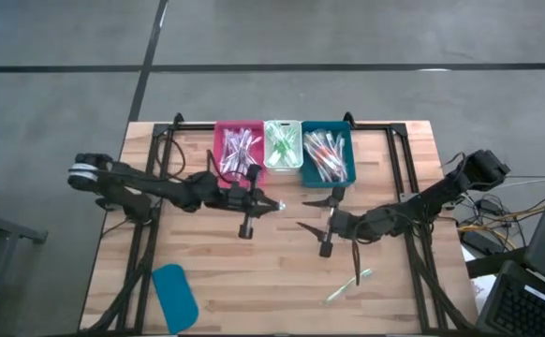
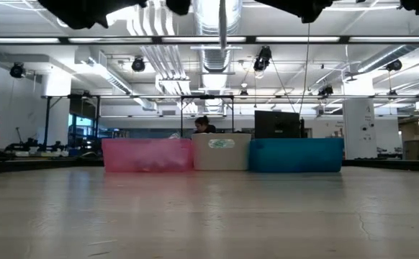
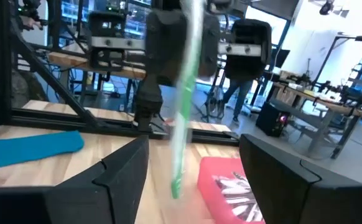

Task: Pick & Place Toothbrushes
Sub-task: Put the green toothbrush into the white bin

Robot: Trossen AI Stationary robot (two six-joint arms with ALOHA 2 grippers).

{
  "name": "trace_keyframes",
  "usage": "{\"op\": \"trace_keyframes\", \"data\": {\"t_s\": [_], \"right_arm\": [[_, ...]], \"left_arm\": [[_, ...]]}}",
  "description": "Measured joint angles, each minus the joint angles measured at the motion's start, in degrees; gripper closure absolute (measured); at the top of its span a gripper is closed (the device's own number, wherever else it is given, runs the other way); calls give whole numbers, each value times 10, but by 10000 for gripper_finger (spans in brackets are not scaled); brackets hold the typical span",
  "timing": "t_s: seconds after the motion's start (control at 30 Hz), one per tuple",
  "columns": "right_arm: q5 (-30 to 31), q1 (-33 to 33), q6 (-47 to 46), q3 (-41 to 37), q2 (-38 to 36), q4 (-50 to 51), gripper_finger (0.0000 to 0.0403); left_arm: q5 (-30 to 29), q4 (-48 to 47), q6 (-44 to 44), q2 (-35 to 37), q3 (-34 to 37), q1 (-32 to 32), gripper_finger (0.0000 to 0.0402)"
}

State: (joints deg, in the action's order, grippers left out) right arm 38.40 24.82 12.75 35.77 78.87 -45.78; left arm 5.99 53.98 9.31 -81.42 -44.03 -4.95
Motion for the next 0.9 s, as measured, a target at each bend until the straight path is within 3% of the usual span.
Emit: {"op": "trace_keyframes", "data": {"t_s": [0.17, 0.6, 0.73, 0.9], "right_arm": [[1, -11, 8, 1, 0, 1, 172], [1, -12, 27, 2, 0, 0, 211], [2, -12, 24, 2, 0, 1, 248], [6, -12, 25, 2, -1, 1, 328]], "left_arm": [[30, 0, 29, -36, -55, 0, 401], [37, -18, 60, -105, -141, 20, 401], [38, -32, 58, -106, -145, 25, 401], [38, -32, 58, -104, -144, 26, 401]]}}
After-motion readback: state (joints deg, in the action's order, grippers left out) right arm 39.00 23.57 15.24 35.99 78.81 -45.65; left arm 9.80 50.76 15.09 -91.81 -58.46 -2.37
